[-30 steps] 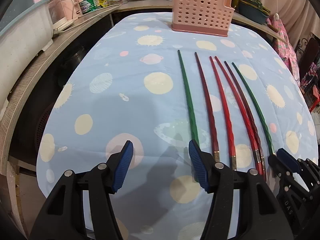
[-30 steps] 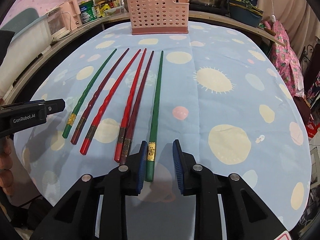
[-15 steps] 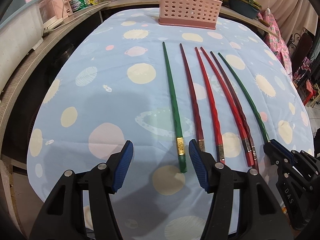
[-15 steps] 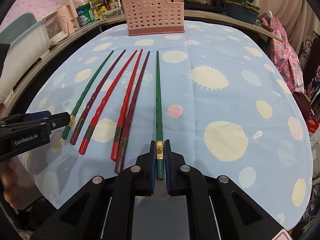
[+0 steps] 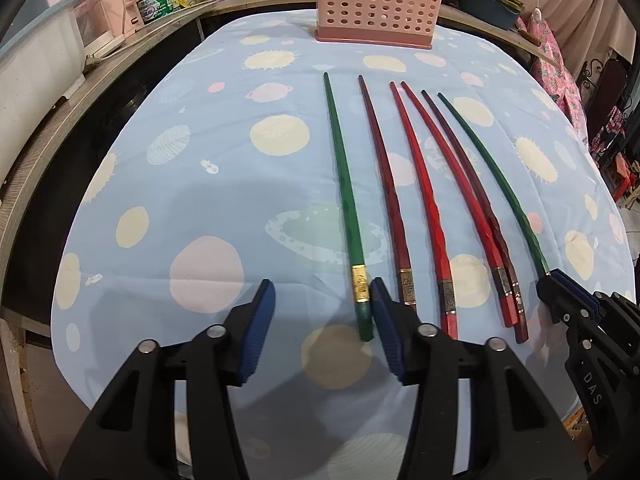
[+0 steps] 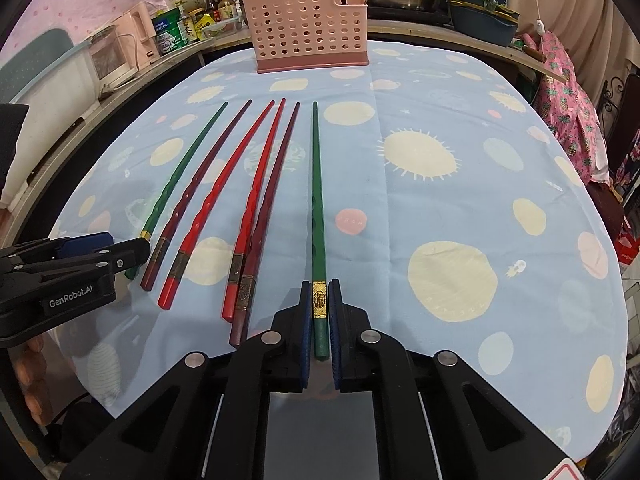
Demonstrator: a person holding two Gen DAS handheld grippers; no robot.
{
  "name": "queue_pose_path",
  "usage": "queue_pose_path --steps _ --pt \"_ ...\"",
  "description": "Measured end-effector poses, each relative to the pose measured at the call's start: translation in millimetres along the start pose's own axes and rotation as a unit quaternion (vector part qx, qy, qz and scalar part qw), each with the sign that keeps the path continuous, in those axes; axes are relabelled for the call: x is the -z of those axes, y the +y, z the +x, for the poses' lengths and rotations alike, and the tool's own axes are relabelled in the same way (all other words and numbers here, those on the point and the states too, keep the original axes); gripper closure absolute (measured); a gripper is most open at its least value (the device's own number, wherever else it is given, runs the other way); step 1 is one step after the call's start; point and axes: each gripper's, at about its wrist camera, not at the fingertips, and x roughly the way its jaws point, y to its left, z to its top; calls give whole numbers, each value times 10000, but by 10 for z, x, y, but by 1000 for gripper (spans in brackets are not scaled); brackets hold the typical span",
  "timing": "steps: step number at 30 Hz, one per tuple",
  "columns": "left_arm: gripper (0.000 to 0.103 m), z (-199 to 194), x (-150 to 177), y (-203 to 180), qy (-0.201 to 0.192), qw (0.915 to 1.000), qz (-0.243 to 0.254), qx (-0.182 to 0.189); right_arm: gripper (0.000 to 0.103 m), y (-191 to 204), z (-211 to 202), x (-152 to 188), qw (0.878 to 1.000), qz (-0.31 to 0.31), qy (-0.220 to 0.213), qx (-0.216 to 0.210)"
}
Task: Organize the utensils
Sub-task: 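Grasp a green chopstick with the right tool while the left tool grasps another green chopstick, then lift and carry both green chopsticks over the pink basket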
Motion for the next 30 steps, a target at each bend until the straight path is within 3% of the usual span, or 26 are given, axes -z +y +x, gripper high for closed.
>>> queue_pose_path --steps 2,8,19,30 --pt "73 -5 -7 8 0 10000 8 7 96 2 0 1 10000 4 -1 -5" --pt "96 -19 -12 13 25 9999 18 107 96 0 -1 2 10000 11 0 -11" --pt "96 -62 -50 23 69 9999 -39 152 96 -15 -55 -47 10000 59 -45 -58" --pt "96 -380 -312 78 -274 9993 -146 199 96 -87 -412 -439 9985 190 -474 -188"
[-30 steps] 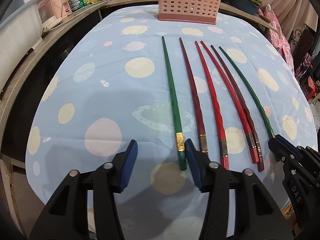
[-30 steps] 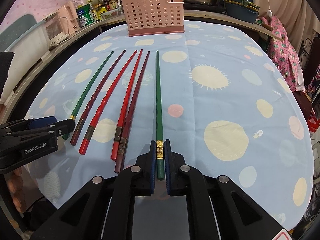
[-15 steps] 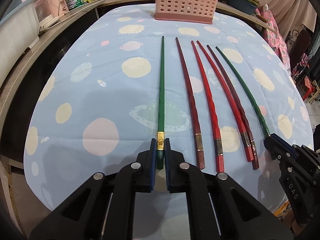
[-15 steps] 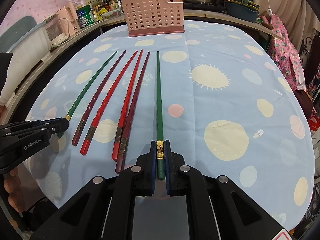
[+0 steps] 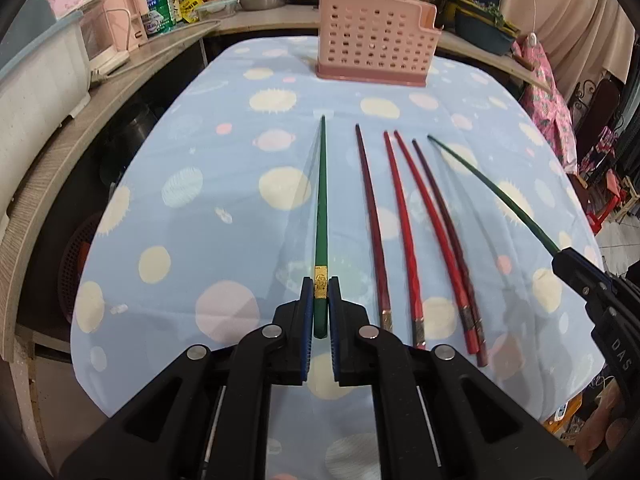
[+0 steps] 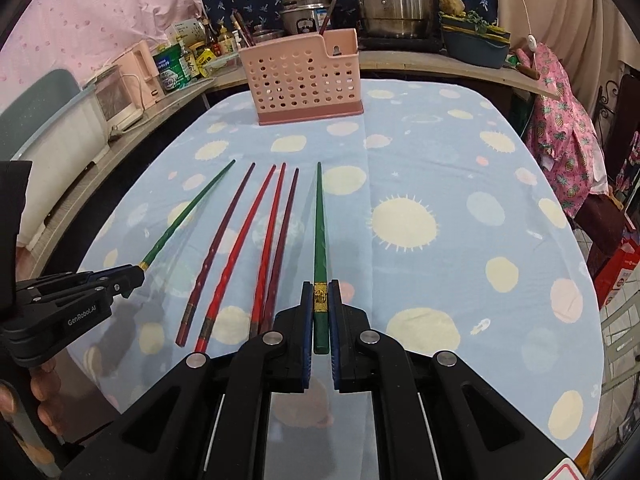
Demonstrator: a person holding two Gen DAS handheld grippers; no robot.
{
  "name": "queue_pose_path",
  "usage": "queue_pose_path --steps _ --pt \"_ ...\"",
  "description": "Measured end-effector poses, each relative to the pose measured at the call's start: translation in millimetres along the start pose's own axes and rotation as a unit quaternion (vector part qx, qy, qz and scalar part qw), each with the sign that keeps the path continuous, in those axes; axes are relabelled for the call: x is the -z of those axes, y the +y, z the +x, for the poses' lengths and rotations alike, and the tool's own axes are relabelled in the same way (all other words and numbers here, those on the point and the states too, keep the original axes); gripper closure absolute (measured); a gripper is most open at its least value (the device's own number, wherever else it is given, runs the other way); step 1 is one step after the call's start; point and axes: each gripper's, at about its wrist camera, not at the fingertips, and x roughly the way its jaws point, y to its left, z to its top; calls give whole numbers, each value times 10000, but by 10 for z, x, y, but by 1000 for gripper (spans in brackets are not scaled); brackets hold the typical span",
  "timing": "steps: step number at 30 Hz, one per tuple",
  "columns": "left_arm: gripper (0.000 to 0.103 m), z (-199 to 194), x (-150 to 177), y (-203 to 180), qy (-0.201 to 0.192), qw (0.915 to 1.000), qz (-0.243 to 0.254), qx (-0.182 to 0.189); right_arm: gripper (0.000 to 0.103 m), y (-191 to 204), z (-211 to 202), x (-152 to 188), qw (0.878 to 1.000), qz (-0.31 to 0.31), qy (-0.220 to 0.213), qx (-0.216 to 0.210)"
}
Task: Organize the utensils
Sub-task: 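Lift and carry both green chopsticks over the pink basket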
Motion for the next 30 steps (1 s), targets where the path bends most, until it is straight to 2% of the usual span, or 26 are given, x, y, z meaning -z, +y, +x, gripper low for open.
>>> queue_pose_path --steps 9,30 --pt "96 -315 -438 50 -475 9987 -162 76 96 -69 -239 -553 9985 70 -533 -125" --pt "96 -688 -1814 211 -1475 9878 -470 191 96 -368 -377 -1769 9887 414 -1381 -405"
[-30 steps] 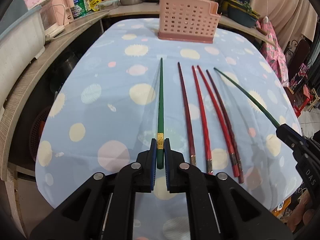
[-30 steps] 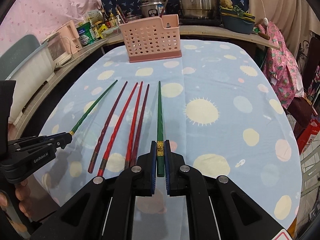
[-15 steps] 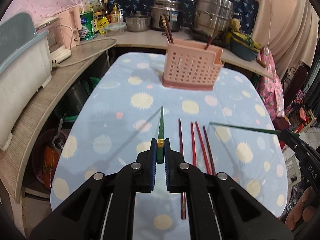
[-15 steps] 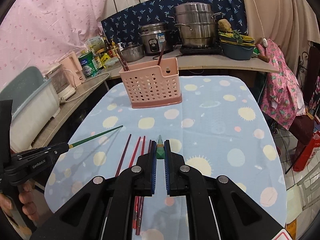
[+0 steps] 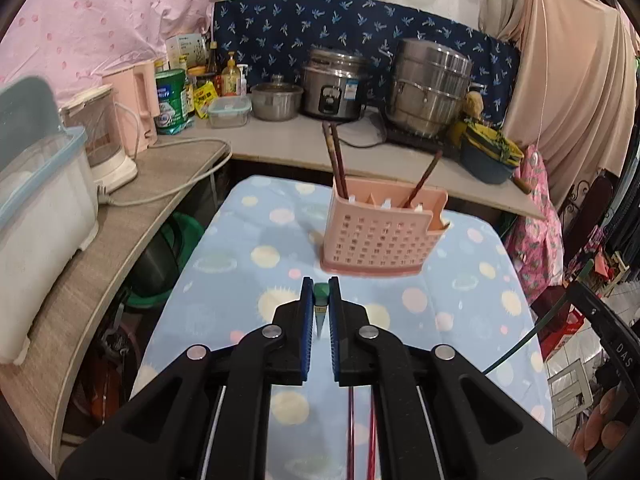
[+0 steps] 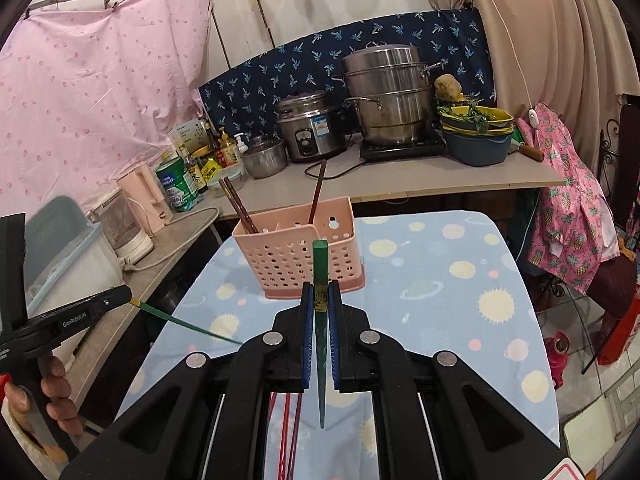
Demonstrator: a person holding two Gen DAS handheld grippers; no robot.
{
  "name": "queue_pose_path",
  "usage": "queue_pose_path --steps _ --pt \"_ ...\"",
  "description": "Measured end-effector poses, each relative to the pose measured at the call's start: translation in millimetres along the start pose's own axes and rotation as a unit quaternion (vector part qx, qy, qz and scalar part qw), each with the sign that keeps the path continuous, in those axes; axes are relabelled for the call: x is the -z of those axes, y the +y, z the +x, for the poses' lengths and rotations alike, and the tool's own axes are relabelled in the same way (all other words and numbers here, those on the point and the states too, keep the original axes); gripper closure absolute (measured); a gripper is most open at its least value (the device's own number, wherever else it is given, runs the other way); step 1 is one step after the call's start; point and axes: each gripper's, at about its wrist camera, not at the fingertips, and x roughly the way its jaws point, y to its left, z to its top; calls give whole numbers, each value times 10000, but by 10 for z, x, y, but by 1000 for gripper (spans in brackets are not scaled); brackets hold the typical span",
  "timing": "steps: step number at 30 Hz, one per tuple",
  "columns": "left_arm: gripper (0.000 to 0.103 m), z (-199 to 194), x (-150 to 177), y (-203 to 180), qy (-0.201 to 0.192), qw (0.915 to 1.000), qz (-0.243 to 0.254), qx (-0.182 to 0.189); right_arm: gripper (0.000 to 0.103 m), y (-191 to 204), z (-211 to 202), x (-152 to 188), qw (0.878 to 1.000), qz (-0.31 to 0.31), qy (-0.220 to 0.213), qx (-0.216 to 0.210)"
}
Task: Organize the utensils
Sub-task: 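Lift and carry both green chopsticks over the pink basket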
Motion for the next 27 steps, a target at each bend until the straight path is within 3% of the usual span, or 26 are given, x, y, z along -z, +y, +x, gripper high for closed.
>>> queue_pose_path --steps 8,18,24,27 --pt "96 -11 -584 -76 -350 9990 -103 246 96 -73 155 -487 9986 335 -265 -304" --pt "96 -117 -1488 -256 -1190 9914 -299 462 96 30 320 -1311 9930 468 -941 -541" --pt "96 90 -1775 -282 -1436 9880 -400 409 96 42 547 -1694 9892 560 -1221 -591" --pt "96 267 -1823 -293 -1361 9894 -392 308 96 52 741 -1774 9898 545 -1195 -556"
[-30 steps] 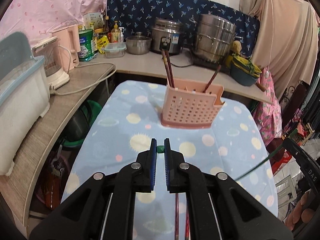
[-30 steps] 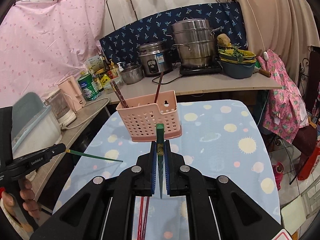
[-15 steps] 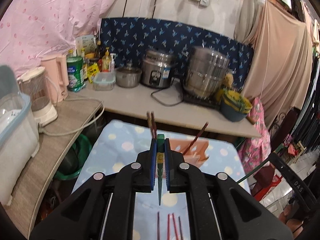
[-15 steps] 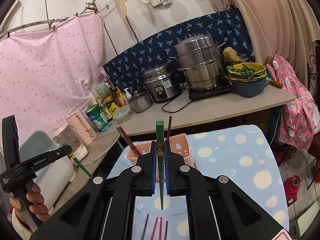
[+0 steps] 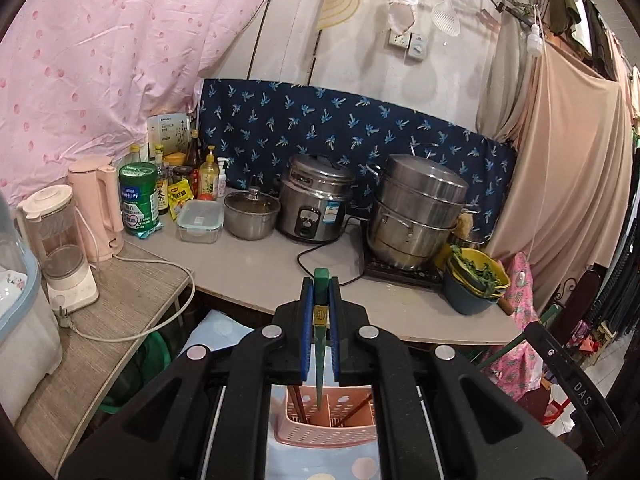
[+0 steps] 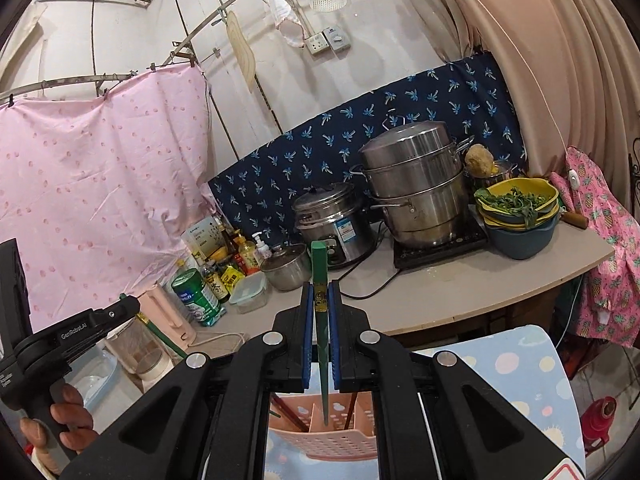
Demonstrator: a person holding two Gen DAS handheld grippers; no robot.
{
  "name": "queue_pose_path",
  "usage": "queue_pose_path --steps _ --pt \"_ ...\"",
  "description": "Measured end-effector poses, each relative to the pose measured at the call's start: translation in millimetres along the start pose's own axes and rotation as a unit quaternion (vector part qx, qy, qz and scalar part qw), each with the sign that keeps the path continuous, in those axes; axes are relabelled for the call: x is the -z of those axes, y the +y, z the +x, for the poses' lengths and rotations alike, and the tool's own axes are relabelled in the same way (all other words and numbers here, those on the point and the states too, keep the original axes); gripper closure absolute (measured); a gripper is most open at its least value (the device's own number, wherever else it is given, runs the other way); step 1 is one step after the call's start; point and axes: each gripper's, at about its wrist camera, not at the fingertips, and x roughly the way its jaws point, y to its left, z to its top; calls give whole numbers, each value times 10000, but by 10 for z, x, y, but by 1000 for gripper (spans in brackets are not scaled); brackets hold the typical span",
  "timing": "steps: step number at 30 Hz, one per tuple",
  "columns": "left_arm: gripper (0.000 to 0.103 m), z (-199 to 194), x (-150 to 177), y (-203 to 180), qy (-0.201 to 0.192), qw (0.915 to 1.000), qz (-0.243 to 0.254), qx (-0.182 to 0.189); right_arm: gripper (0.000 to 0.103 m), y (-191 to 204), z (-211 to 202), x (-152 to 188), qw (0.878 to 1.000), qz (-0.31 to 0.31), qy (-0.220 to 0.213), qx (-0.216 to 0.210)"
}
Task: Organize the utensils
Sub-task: 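Open both tools to drop the green chopsticks into the pink basket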
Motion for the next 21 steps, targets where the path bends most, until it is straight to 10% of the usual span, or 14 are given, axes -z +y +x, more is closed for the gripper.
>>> queue_pose_path --steps 16,21 --pt "95 670 441 177 841 9963 -99 -107 96 -137 819 597 9955 -126 869 347" --pt "69 672 535 263 906 9955 -147 -217 88 -176 754 626 9956 -113 834 419"
